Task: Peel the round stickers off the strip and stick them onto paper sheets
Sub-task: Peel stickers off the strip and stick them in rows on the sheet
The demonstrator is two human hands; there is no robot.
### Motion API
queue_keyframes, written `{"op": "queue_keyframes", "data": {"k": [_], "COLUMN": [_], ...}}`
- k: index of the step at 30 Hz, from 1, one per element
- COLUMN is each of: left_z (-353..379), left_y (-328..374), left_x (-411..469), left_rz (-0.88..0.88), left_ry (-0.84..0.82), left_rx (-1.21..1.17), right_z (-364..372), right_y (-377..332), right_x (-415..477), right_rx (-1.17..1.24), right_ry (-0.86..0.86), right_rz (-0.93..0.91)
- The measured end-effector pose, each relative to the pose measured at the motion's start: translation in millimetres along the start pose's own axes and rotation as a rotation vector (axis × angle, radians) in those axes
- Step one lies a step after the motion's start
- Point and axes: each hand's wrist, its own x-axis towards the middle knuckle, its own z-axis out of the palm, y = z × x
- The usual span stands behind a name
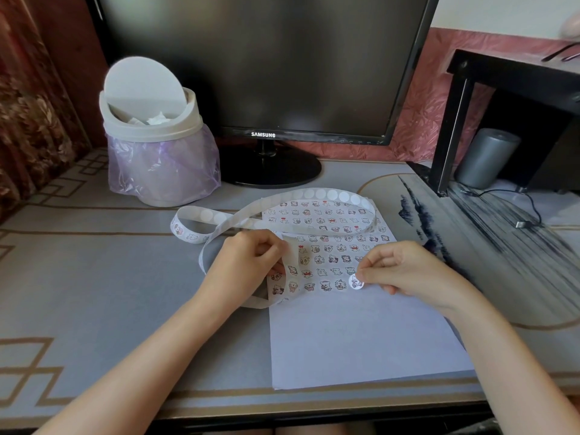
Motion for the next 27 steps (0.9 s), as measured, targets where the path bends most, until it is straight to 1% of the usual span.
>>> {"op": "queue_keyframes", "data": {"k": [19,27], "left_z": [-0.1,0.2], "left_y": [0.4,-1.4], "left_x": [-1.0,-0.2], "left_rz": [0.006,0.006], "left_ry": [0.0,0.002], "left_rx": [0.017,0.009], "right_z": [3.8,4.9], "right_y": [-1.9,2.0], "right_x": [0.5,2.7], "right_rx": [-0.008,-0.05], "right_ry": [0.023,0.035], "right_rz": [0.01,-0.008]}}
